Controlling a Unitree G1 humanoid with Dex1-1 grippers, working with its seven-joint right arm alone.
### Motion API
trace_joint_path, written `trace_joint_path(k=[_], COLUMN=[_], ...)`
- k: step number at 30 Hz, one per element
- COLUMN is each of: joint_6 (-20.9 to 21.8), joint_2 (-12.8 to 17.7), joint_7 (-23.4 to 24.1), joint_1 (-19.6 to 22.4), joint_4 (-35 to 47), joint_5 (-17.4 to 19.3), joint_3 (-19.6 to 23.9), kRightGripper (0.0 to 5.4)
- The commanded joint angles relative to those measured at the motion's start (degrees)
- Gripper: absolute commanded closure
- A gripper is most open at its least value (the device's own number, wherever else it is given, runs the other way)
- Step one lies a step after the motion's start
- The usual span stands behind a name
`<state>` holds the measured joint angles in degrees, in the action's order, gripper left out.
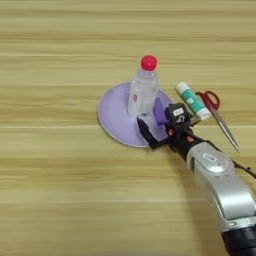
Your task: Move the objects on the table
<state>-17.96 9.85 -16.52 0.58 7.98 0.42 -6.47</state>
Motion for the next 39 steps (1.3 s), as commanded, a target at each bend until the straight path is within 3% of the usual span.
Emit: trace_joint_path(k=[1,39], joint_6=[1.7,3.1], joint_2=[0.5,-0.8], joint_7=[0.7,0.3], joint_1=[2.7,14.7], joint_4=[4.3,-5.7], joint_5=[-0.8,-3.5], joint_3=[0.1,-1.5], kRightGripper=[0.02,0.02])
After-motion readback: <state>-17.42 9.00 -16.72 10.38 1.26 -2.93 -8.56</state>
